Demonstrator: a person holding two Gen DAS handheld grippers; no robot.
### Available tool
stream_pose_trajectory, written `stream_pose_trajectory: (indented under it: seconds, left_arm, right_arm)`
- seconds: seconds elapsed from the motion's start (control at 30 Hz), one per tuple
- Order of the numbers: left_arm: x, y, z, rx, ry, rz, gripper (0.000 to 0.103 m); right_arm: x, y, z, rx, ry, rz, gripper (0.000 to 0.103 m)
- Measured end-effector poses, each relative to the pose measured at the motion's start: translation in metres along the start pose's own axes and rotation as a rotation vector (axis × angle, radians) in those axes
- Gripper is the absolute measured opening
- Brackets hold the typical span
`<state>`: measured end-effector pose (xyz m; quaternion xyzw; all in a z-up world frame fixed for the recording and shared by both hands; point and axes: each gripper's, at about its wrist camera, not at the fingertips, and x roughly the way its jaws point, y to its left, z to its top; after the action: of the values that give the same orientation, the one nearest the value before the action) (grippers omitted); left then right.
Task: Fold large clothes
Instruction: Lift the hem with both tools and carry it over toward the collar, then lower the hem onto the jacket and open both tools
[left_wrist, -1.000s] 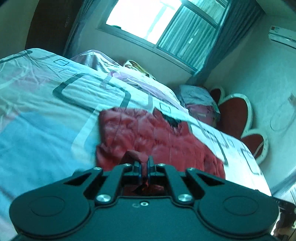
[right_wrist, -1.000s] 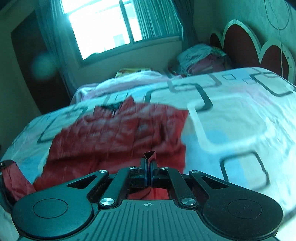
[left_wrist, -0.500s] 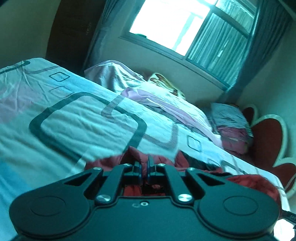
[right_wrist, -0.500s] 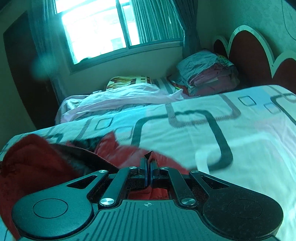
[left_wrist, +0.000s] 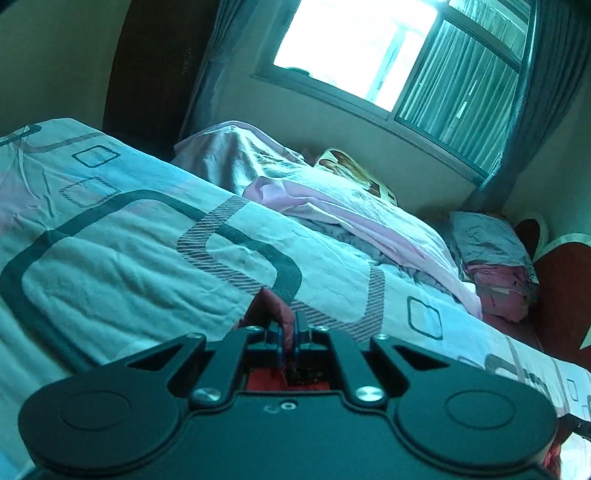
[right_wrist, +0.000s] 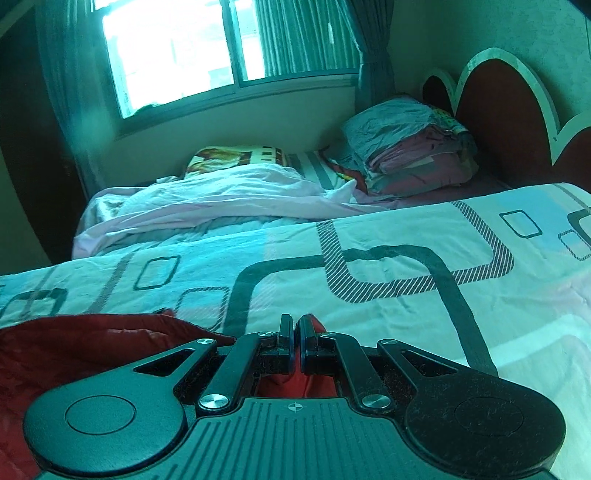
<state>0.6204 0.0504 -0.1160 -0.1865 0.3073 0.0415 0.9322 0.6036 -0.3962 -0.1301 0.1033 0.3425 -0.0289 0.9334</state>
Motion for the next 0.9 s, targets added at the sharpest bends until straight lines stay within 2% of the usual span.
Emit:
stream_pose_trajectory:
  seconds: [0.07, 0.17, 0.23, 0.27, 0.3, 0.33, 0.37, 0.4, 0.47, 0.5, 0.57, 0.67, 0.73, 0.77, 0.9]
  left_arm:
    - [0.011, -0.003, -0.004, 0.033, 0.003, 0.041, 0.006]
    - [0.029, -0.005, -0.014, 0.101, 0.070, 0.088, 0.011]
    - [0.030, -0.002, -0.015, 0.102, 0.096, 0.082, 0.018]
    - [0.027, 0.000, -0.012, 0.091, 0.099, 0.074, 0.025]
    - [0.022, 0.003, -0.008, 0.078, 0.095, 0.060, 0.042]
    - [0.018, 0.004, -0.005, 0.068, 0.088, 0.060, 0.054]
    - [0.012, 0.005, 0.000, 0.064, 0.071, 0.072, 0.086]
    - [0.004, 0.006, 0.005, 0.068, 0.043, 0.068, 0.102]
    - [-0.011, 0.005, 0.012, 0.105, -0.017, 0.032, 0.099]
    - [-0.016, 0.003, 0.015, 0.125, -0.024, 0.023, 0.097]
    - [-0.030, 0.002, 0.015, 0.153, -0.053, 0.011, 0.091]
    - [-0.040, -0.013, -0.002, 0.271, -0.072, -0.019, 0.083]
    - [-0.036, -0.026, -0.021, 0.354, -0.060, -0.013, 0.078]
    - [-0.032, -0.030, -0.031, 0.369, -0.050, -0.008, 0.073]
    - [-0.009, -0.035, -0.056, 0.400, -0.036, 0.043, 0.070]
  right_arm:
    - [0.011, -0.001, -0.002, 0.000, 0.008, -0.022, 0.002]
    - [0.024, -0.005, -0.007, 0.030, 0.051, -0.029, 0.003]
    - [0.023, -0.006, -0.007, 0.028, 0.058, -0.043, 0.003]
    - [0.019, -0.006, -0.006, 0.030, 0.048, -0.045, 0.010]
    - [0.014, -0.006, -0.004, 0.033, 0.030, -0.050, 0.051]
    - [0.008, -0.006, -0.002, 0.037, 0.001, -0.061, 0.080]
    - [0.001, -0.005, 0.000, 0.034, -0.045, -0.078, 0.102]
    - [-0.005, -0.002, 0.003, 0.015, -0.069, -0.076, 0.102]
    - [-0.013, 0.003, 0.007, 0.000, -0.083, -0.054, 0.100]
    - [-0.018, 0.007, 0.009, -0.004, -0.090, -0.046, 0.092]
    - [-0.025, 0.018, 0.007, -0.013, -0.089, -0.004, 0.087]
    - [-0.029, 0.043, -0.004, -0.067, -0.068, 0.033, 0.069]
    - [-0.025, 0.061, -0.015, -0.083, -0.049, 0.052, 0.068]
    - [-0.022, 0.070, -0.023, -0.099, -0.038, 0.055, 0.068]
    - [-0.002, 0.091, -0.048, -0.156, -0.004, 0.012, 0.068]
